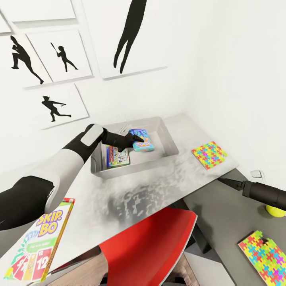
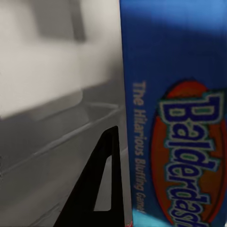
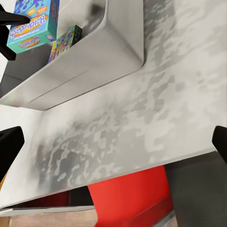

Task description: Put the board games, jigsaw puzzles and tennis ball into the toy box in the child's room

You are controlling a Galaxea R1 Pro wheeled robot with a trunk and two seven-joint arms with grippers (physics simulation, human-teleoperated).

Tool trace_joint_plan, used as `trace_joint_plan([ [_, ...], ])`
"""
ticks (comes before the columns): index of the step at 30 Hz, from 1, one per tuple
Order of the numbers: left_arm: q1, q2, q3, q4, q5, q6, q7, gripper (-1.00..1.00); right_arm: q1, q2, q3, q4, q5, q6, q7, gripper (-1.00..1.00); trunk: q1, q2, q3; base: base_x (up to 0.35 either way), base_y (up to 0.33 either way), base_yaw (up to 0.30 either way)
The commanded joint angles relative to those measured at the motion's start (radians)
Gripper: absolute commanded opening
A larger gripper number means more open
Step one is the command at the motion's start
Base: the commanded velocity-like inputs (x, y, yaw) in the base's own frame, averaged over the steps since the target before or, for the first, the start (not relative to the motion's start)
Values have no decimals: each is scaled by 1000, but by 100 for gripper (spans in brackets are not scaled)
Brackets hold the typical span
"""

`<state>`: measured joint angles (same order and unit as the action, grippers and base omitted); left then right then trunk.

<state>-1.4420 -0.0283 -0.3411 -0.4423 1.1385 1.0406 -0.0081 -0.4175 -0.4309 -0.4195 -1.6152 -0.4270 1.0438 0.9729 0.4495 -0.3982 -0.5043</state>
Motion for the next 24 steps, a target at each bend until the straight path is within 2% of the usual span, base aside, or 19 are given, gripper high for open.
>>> trace_joint_plan([
  [1, -2, 1, -4, 0, 2, 1, -3, -100, -1, 0, -1, 0, 4, 3, 6, 100, 0, -2, -3, 0, 0, 0],
  [20, -7, 1, -3, 10, -3, 0, -1, -100, 0, 0, -1, 0, 3, 3, 6, 100, 0, -2, -34, 0, 0, 0],
  [24, -8, 1, -3, 11, -3, 0, -1, -100, 0, -8, -4, 0, -1, 3, 10, 100, 0, -2, -41, 0, 0, 0],
])
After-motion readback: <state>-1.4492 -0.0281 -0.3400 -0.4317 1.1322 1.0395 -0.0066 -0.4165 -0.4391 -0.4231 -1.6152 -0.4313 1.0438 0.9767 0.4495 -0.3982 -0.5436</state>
